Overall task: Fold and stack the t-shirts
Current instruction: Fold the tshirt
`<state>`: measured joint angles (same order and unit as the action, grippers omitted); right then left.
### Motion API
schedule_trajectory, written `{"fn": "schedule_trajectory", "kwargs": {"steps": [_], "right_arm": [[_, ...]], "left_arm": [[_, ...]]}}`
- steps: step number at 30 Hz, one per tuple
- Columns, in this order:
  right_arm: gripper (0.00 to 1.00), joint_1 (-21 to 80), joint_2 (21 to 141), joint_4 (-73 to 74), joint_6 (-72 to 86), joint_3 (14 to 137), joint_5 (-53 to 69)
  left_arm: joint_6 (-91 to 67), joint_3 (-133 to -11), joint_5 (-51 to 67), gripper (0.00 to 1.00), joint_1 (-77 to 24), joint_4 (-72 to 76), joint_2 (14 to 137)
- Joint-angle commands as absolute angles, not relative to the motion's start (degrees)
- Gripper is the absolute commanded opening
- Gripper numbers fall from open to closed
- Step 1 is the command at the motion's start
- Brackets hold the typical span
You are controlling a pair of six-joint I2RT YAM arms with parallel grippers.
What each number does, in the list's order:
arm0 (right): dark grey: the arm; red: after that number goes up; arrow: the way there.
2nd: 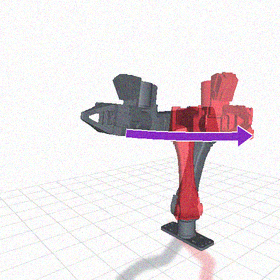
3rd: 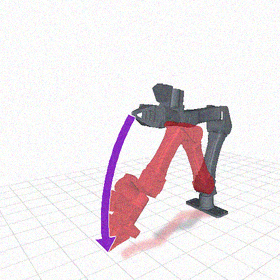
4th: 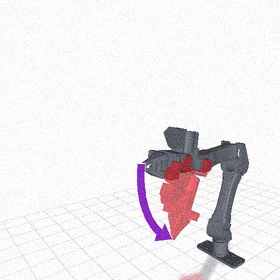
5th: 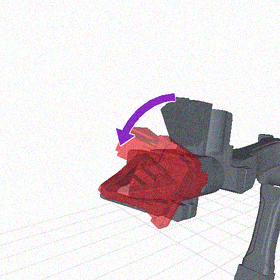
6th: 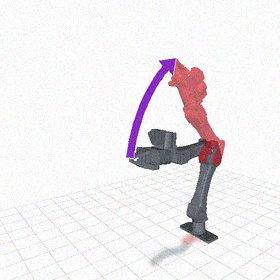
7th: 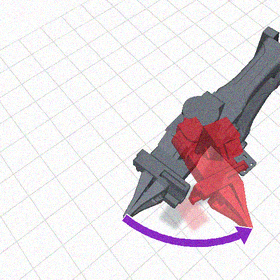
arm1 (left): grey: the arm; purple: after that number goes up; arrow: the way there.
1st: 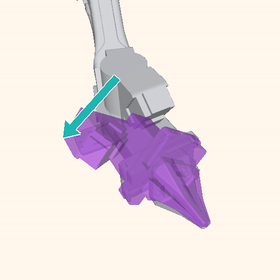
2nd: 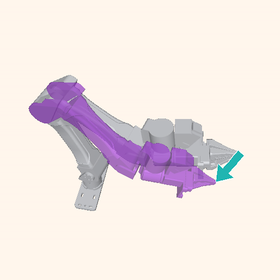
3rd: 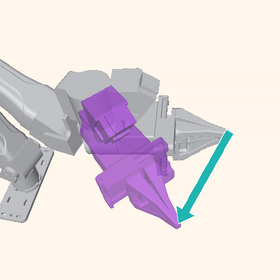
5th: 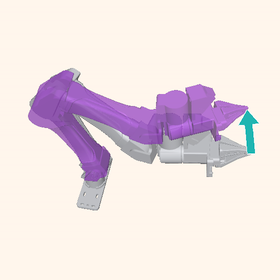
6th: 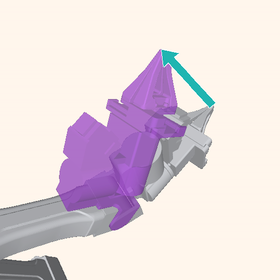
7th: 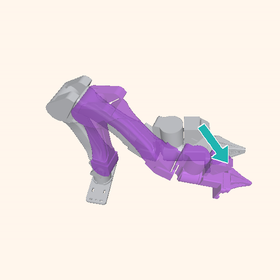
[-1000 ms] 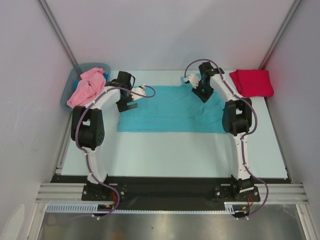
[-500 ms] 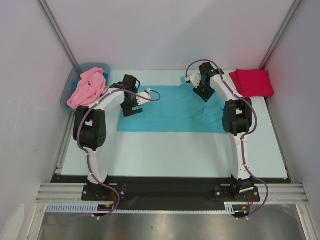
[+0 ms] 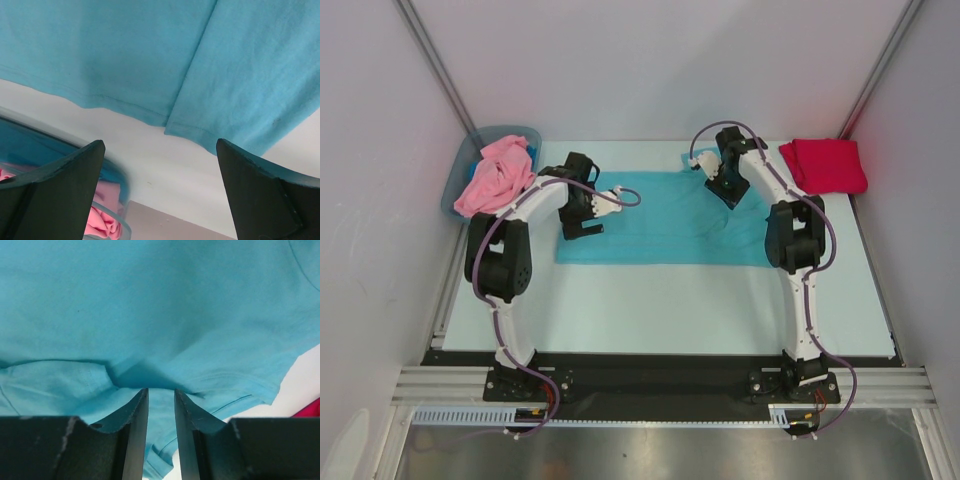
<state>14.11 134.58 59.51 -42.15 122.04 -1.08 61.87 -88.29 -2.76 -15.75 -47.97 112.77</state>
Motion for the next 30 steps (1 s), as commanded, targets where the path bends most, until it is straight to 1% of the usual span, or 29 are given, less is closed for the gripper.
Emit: {"fn": "schedule_trajectory", "kwargs": {"steps": [1,10,17,21,30], "right_arm": [[0.33,14.7,129.8,61.4,-41.2,122.1,-1.0],[0.33,15.6,128.5,63.6,-41.0,121.4,-0.6],[0.35,16.9,127.8,64.1,-40.3,118.3,0.9],[0.37,16.9,128.1,63.6,-39.8,117.5,1.7],[0.37,17.0,129.7,62.5,-39.2,117.8,1.5]], "left_arm": [[64.2,-88.7,-1.4,1.00,-16.0,-49.1,111.7],[65.8,-88.0,-1.7,1.00,-15.9,-48.4,114.0],[66.8,-87.6,-2.4,1.00,-15.9,-47.6,115.3],[67.1,-88.2,-2.5,1.00,-15.8,-47.3,116.1],[66.8,-88.6,-2.5,1.00,-15.9,-46.9,116.8]]}}
